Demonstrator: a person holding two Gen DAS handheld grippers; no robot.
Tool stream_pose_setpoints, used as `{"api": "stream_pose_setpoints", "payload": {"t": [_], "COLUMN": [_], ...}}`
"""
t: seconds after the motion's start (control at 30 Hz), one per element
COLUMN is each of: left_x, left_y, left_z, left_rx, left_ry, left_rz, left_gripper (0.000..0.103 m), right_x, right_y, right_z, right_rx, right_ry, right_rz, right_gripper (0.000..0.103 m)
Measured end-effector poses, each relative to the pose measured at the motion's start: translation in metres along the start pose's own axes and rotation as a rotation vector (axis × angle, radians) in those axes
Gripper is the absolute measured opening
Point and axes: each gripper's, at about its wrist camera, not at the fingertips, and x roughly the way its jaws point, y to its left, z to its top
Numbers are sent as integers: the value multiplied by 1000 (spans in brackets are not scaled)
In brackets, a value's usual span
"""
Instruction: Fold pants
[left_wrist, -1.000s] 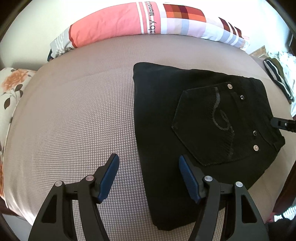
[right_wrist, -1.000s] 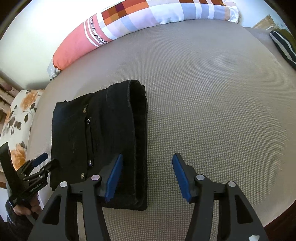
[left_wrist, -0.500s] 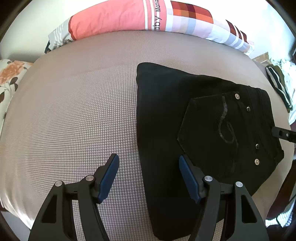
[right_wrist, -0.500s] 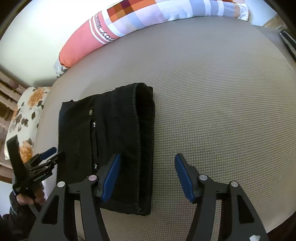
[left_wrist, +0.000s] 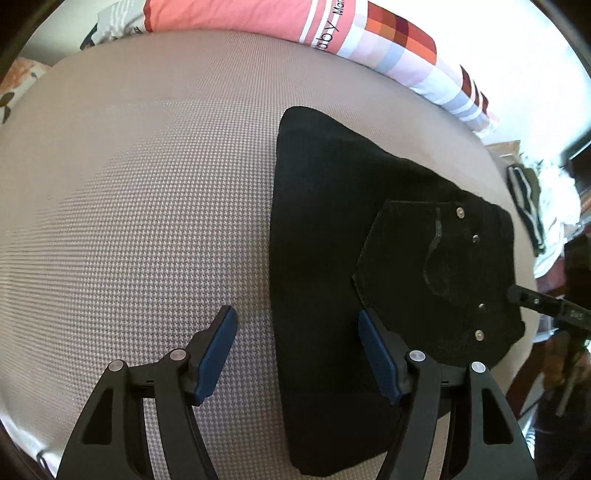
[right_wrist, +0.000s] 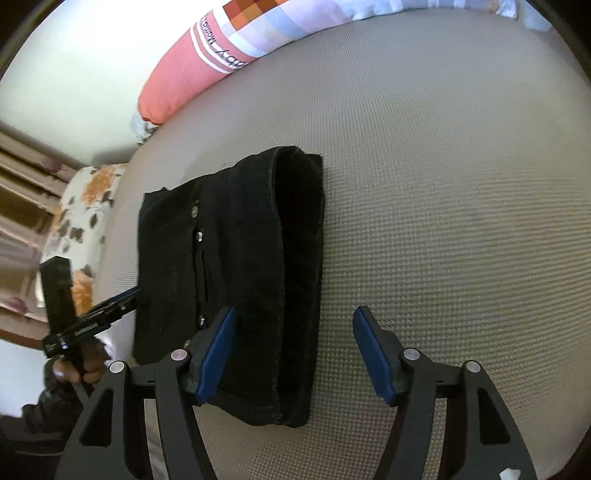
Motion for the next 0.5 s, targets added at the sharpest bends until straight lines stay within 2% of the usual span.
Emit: {"api": "stream_pose_setpoints", "payload": {"t": [0.1,0.13,0.2,0.4,0.5], "left_x": [-1,1,1,3,5], "left_y": [8,13,21,37,37], "left_z": [2,3,7,15,18], "left_rx": [-38,-66,-103,-171,-162], "left_ry": [17,33,43,76,81], "left_rz": [-94,-150,-203,-317,-353], "left_gripper": [69,69,69,69,69], "right_x": [7,9,12,17,24], "right_y": [-11,-14,-25,-38,-37], "right_z": [2,4,6,11,13], "right_rx": [37,50,86,123,117], "right_ry": [34,40,49,64,84], "right_rz": [105,129,173,297,335], "right_gripper": [63,63,62,63,53]}}
